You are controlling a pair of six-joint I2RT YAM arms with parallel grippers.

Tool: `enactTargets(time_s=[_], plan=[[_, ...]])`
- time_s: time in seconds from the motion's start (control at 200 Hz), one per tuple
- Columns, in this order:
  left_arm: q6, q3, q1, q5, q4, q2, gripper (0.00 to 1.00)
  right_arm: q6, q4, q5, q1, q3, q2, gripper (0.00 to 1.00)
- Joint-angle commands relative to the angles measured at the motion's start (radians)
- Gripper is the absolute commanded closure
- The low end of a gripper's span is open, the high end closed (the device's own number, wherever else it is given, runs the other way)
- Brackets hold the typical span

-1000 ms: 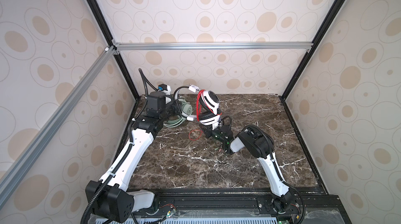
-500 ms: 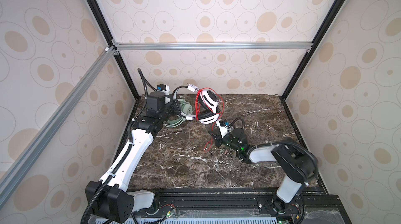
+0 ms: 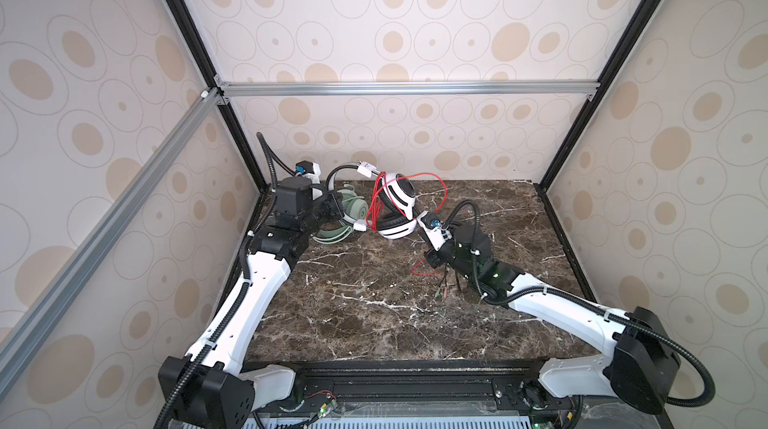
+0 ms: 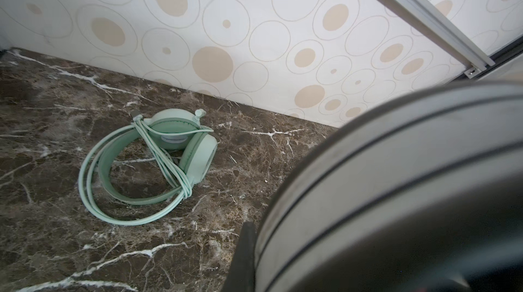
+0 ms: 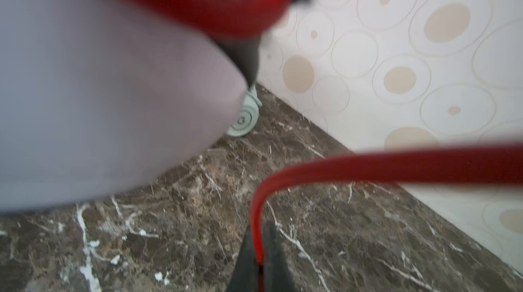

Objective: Wrap the headphones
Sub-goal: 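Lift the red cable up over the headphones with the right gripper, then carry the red cable over and around the headphones with the right gripper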

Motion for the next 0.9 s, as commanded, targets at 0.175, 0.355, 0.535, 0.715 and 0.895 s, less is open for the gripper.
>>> enactTargets(time_s=[0.175, 0.355, 0.535, 0.715, 0.895], plan=[[-0.040, 0.027, 0.006, 0.044, 0.087, -0.042, 1.00, -0.322, -0.161, 0.355, -0.050, 0.196, -0.050, 1.00], [-0.043, 0.025, 0.011, 0.046, 0.091, -0.049, 1.00, -0.305, -0.207, 0.328, -0.119, 0.390, -0.075, 1.00], [-0.044, 0.018, 0.011, 0.040, 0.092, -0.047, 1.00, -0.339, -0.255, 0.307, -0.115, 0.558, -0.066, 1.00], [-0.041, 0.022, 0.011, 0.030, 0.089, -0.059, 1.00, -0.242, -0.282, 0.346, -0.114, 0.373, -0.125, 1.00], [-0.056, 0.009, 0.015, 0.001, 0.101, -0.078, 1.00, -0.207, -0.141, 0.264, -0.019, 0.052, -0.286, 1.00]])
